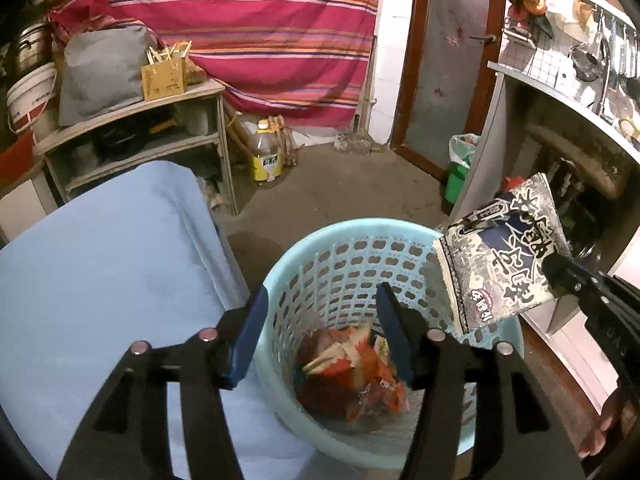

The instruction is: Collect trash

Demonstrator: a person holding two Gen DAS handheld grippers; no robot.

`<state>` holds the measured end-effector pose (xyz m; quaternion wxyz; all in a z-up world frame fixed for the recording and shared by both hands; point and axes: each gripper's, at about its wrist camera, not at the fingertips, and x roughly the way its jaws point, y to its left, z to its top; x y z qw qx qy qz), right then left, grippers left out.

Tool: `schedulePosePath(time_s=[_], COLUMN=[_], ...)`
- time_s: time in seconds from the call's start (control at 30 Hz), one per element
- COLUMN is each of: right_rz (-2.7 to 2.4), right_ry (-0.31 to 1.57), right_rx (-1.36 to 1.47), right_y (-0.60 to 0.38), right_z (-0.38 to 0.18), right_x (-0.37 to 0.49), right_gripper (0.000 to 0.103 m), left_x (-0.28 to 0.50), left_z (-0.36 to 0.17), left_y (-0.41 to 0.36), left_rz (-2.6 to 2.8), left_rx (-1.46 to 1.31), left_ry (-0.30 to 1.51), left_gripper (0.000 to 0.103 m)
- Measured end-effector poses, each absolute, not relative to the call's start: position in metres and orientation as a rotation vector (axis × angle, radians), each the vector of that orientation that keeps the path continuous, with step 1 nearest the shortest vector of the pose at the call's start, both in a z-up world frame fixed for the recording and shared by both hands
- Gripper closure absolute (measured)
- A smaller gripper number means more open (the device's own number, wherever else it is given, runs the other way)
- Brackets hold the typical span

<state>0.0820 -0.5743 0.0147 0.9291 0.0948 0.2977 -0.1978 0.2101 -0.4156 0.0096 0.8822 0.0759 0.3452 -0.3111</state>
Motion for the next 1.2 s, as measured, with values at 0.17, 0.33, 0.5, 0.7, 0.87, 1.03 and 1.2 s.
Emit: schedulePosePath(time_s=[0.17, 0.33, 0.5, 0.7, 0.87, 1.03, 1.2], right_rz=[-0.396, -0.372, -0.342, -0.325, -0.29, -0.221, -0.131], right_ry=[0.63, 0.655, 0.672, 0.625, 0.588, 0.567, 0.544], right_rx=[0.178, 0.165, 0.162, 0.206, 0.174, 0.125, 0.16], right_y=[-0.568, -0.556, -0.548, -0.539, -0.507, -0.46, -0.42], right_z=[0.011, 0.007, -0.001, 0.008, 0.019, 0.021, 0.018], right_x=[0.088, 0.098, 0.106, 0.093, 0.081, 0.068, 0.041], right_gripper=[0.096, 0.074, 0.032, 0.004, 0.004, 0.004, 0.004], left_x=[0.201, 0.191, 0.18, 0.163, 0.147, 0.116, 0.085], left_z=[0.017, 0.031, 0.044, 0.051, 0.053, 0.052, 0.042], left_y=[-0.391, -0.363, -0.332, -0.289, -0.248, -0.204, -0.161], left_rz=[-0.588, -0.548, -0.513, -0.46, -0.419, -0.337, -0.316], left_rx=[0.158, 0.146, 0.114, 0.09, 0.068, 0.07, 0.086], left_ry=[0.656, 0.617, 0.584, 0.547, 0.535, 0.483, 0.473], left_gripper=[0.025, 0.022, 0.017, 0.013, 0.012, 0.006, 0.004])
